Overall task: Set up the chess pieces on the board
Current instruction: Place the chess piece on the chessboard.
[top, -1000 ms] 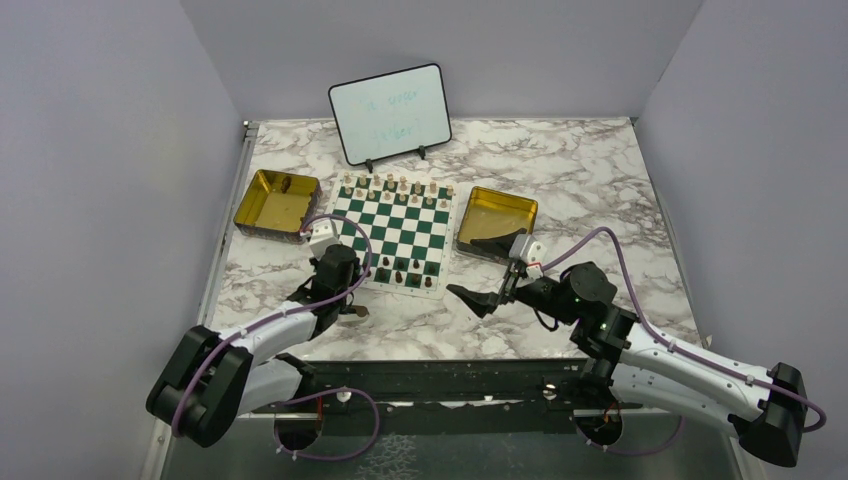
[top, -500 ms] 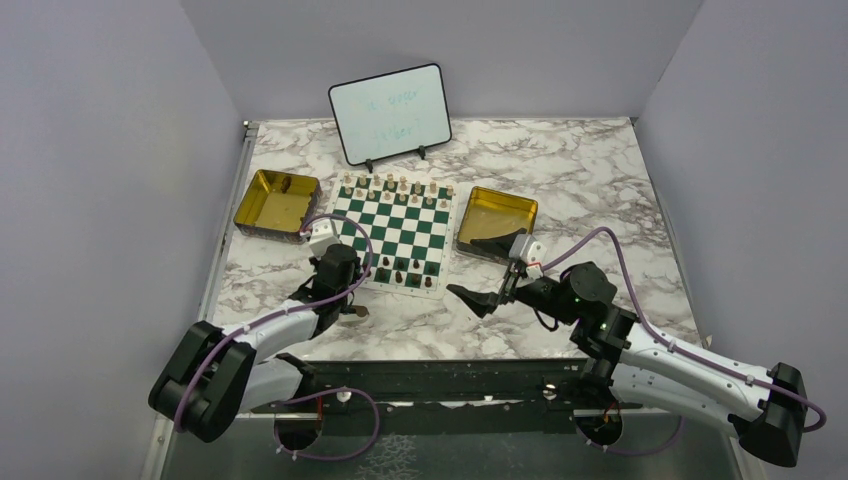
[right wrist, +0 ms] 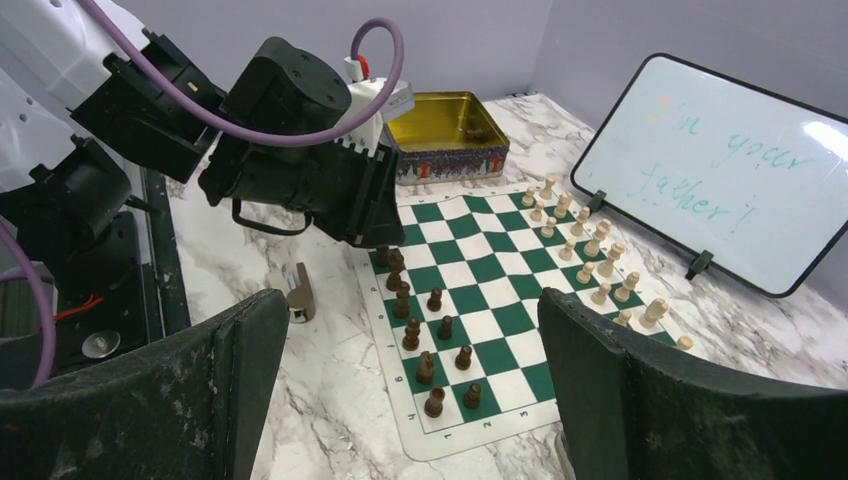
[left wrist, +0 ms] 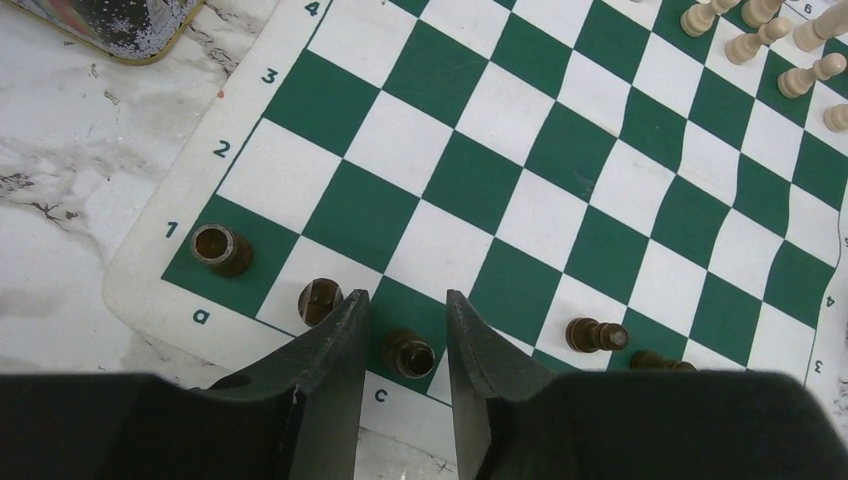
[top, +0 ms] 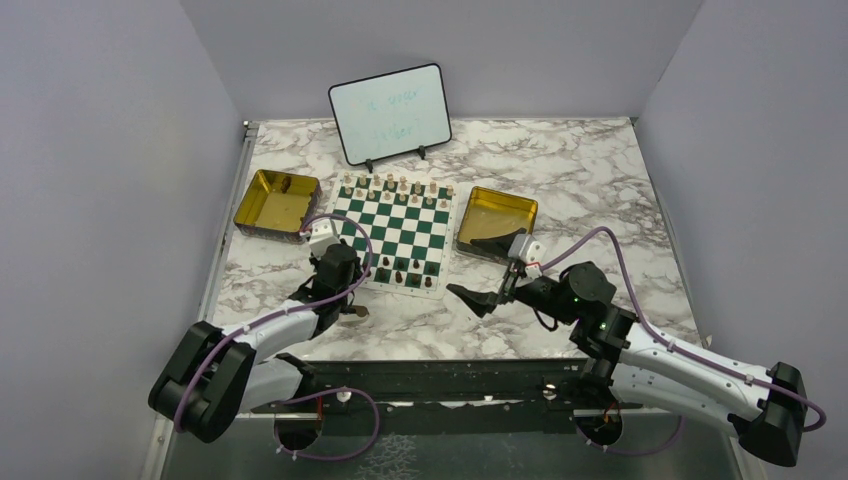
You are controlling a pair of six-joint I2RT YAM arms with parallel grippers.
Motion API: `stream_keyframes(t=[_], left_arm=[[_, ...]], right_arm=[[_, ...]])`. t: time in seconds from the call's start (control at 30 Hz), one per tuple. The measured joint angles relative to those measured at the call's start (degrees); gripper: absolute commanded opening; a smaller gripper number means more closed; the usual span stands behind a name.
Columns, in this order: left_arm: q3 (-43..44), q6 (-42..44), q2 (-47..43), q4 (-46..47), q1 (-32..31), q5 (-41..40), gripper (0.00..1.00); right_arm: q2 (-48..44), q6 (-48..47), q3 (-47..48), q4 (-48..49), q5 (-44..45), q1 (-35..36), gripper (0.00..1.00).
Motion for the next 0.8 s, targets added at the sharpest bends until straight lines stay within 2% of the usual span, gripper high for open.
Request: stream_keyframes(t=[0.17,0.3,0.6,0.8], left_arm=[[0.15,-0.68,-0.98,-0.96,0.0,0.09,0.43],[2.97,-1.75,-2.1,-5.4,0.0,0.09,0.45],[13.22,-2.1,-4.57,-15.63,0.02,0.09,0.47],[23.28,0.85,-1.68,-23.65,2.03,0.44,0.49]], right_arm=[[0.13,0.0,0.0,-0.04,0.09,0.0,1.0],[0.63,0.09,0.04,-0.72,0.22,0.0,1.0],[2.32,3.76,0.92,-4.5,1.92,0.0,1.0],[2.75,8.74,2.69,-8.13,4.66,0.0,1.0]])
